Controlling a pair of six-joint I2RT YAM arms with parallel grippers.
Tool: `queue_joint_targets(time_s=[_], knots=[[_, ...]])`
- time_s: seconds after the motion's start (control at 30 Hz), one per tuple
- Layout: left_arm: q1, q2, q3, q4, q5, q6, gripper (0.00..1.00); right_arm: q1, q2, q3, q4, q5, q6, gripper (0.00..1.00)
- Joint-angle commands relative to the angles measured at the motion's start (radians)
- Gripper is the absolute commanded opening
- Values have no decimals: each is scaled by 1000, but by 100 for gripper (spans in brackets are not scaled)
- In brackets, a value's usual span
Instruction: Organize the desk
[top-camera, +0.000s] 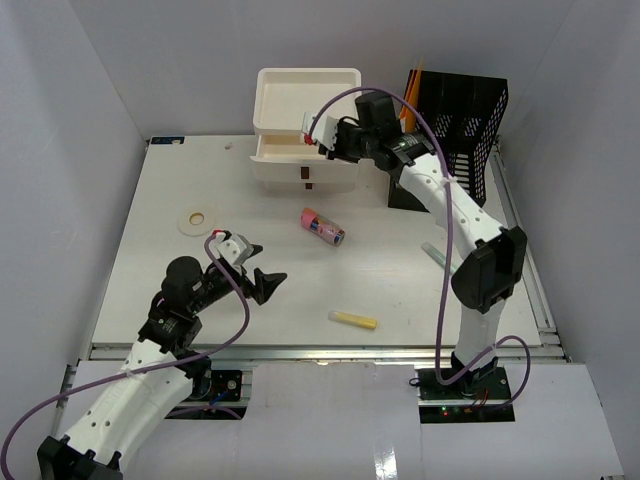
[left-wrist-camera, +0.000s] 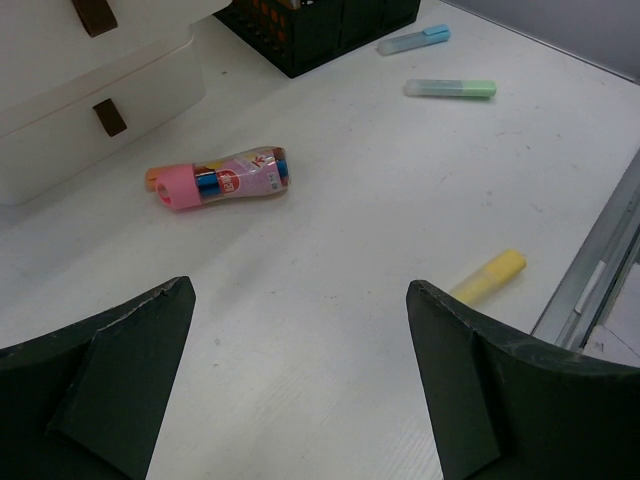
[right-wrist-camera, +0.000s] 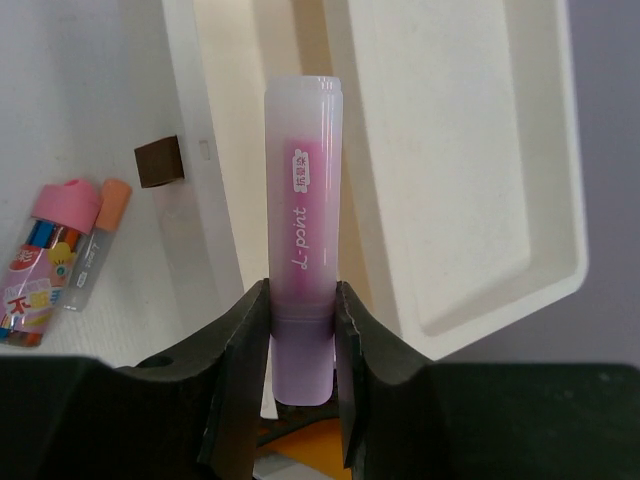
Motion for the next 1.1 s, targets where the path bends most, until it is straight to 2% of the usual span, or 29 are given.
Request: queue_joint_targets(time_s=[0.0, 0.1, 0.17, 0.23, 0.27, 0.37, 0.43, 0.57, 0.63, 0.73, 0.8, 0.83, 0.9, 0.93, 1.07], knots=[[3, 7, -8, 36, 68, 23, 98, 4, 40, 77, 94, 86, 58, 11], [1, 7, -11, 37, 64, 25, 98, 4, 80, 98, 101, 88, 66, 14], [3, 8, -11, 39, 71, 25, 98, 4, 98, 98, 103, 88, 71, 21], [3, 13, -15, 39, 88, 25, 98, 4, 107, 92, 107, 96, 74, 36], [3, 13, -17, 39, 100, 25, 98, 4, 109, 84, 114, 97, 77, 53], [2, 33, -22, 88, 156, 6, 98, 4, 90, 73, 116, 87, 97, 67], [0, 59, -26, 110, 218, -8, 98, 4, 70, 69, 115, 77, 112, 70], [-21, 171, 5, 110, 230, -20, 98, -18, -26, 40, 104, 35, 199, 72], [-52, 224, 19, 108, 234, -24, 96, -83, -94, -4, 91, -93, 305, 72], [-128, 305, 41, 99, 200, 3, 94, -198, -236, -134, 39, -379, 373, 72], [-212, 357, 55, 86, 169, 39, 94, -286, -325, -308, -41, -622, 348, 72], [-238, 382, 64, 72, 144, 68, 94, -305, -381, -365, -73, -672, 300, 72], [-327, 477, 102, 54, 109, 130, 94, -349, -488, -589, -150, -726, 223, 73], [-386, 544, 134, 52, 75, 154, 94, -366, -530, -751, -171, -731, 193, 74], [-499, 691, 211, 20, 34, 331, 94, -426, -733, -1063, -163, -752, 108, 76]])
